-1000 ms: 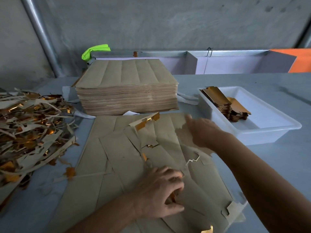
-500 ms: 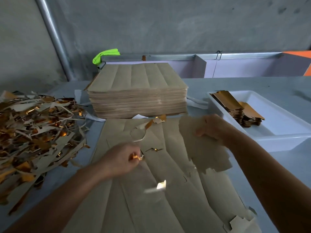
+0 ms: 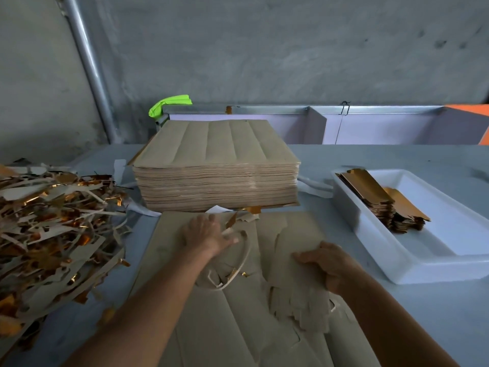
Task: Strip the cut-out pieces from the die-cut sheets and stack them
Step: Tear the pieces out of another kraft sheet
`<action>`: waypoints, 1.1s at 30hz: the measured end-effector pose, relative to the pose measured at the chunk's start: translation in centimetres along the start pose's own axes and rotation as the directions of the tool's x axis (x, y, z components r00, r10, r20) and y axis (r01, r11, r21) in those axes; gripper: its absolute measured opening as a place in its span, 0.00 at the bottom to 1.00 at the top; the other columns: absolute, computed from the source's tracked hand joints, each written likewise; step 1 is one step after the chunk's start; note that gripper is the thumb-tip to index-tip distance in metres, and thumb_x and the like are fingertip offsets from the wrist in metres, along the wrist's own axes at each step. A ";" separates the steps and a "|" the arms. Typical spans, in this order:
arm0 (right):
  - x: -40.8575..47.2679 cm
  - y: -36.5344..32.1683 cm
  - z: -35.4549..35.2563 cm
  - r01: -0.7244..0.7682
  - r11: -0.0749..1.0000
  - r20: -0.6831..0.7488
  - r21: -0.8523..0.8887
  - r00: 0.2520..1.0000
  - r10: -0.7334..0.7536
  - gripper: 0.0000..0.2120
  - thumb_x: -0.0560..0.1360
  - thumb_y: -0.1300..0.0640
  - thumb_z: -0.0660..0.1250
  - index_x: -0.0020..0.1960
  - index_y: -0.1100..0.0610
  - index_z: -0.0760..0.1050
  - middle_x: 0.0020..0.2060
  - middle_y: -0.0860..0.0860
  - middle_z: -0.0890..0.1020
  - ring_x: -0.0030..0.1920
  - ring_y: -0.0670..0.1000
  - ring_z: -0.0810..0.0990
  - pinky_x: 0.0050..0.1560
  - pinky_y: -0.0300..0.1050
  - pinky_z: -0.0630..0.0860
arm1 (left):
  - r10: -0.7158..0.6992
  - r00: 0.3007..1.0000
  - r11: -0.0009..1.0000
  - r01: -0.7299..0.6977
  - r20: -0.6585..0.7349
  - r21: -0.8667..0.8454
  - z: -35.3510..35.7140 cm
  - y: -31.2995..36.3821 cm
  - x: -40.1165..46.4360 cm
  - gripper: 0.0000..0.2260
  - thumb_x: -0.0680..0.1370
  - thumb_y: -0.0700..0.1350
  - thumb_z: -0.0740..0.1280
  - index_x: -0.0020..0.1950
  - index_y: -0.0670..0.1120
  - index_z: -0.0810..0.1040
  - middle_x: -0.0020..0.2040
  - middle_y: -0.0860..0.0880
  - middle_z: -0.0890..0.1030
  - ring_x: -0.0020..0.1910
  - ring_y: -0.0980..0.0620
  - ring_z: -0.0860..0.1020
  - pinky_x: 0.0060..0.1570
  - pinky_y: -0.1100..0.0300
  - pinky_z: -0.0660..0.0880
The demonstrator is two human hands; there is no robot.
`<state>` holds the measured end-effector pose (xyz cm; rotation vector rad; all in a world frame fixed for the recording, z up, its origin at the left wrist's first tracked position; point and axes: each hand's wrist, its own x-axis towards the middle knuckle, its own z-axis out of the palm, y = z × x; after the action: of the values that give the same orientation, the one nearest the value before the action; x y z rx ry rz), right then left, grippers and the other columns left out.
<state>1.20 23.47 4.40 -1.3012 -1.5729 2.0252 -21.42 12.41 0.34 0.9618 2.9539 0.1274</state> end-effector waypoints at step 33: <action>-4.1 -3.2 4.4 0.509 0.784 0.065 -0.355 0.850 -0.523 0.05 0.74 0.59 0.68 0.42 0.59 0.80 0.41 0.54 0.83 0.43 0.54 0.83 0.44 0.52 0.82 | 0.312 0.909 0.562 -0.410 -0.275 -0.719 -7.5 0.2 -5.1 0.09 0.81 0.42 0.61 0.44 0.43 0.78 0.42 0.47 0.80 0.44 0.49 0.78 0.48 0.55 0.73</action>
<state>-0.82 19.15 9.26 -0.8538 -2.0736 1.4086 -17.58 9.02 7.84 1.3696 2.2657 1.3673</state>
